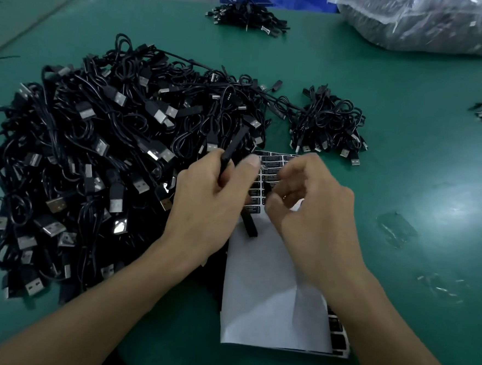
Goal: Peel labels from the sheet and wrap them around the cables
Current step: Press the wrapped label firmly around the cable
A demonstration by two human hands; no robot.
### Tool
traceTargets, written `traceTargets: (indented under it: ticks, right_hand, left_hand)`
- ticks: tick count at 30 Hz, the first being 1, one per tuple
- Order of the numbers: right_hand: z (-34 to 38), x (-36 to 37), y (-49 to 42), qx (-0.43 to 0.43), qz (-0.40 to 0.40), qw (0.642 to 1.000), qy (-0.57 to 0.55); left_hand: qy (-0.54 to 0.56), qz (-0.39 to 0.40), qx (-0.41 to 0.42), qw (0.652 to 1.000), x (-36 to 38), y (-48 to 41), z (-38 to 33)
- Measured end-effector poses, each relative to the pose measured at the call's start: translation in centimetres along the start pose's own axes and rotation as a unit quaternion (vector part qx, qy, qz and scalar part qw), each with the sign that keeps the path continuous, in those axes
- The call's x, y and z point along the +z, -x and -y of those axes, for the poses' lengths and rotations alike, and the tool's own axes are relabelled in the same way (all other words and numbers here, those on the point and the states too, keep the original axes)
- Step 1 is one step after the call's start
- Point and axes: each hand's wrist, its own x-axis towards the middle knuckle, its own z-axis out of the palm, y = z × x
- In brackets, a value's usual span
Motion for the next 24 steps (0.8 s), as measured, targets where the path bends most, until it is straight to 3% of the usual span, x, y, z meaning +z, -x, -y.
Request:
traceTargets:
  ticks: [2, 3, 6, 8, 11, 16, 24]
  right_hand:
    - [-0.01, -0.45, -0.56, 0.075, 0.006, 0.985, -0.158]
    - [0.02, -0.65, -0.74, 0.111, 0.017, 0.96, -0.256]
    - [0.16, -0.8, -0.97, 0.193, 0.063, 0.85, -0.486]
    - [0.44, -0.75, -1.01, 0.223, 0.074, 0.793, -0.562]
    - [0.74, -0.52, -0.98, 0.254, 0.077, 0.754, -0.601]
    - [0.76, -0.17, -0.85, 0.255, 0.064, 0.747, -0.611]
    - [0.36, 0.08, -0.95, 0.218, 0.022, 0.787, -0.577]
  left_hand:
    - [0.015, 0.01, -0.008, 1.0, -0.06, -0.02, -0.06]
    - [0.018, 0.013, -0.007, 1.0, -0.1, -0.05, -0.02]
    - [0.02, 0.019, 0.008, 1.0, -0.23, -0.01, 0.24]
    - [0.028, 0.029, 0.015, 0.999, -0.3, 0.21, 0.42]
    - [0.024, 0.049, 0.035, 0.998, -0.49, 0.44, 0.43]
    - [0.074, 0.089, 0.033, 0.993, -0.63, 0.42, 0.6]
    - [0.167, 0.113, -0.034, 0.979, -0.74, 0.4, 0.31]
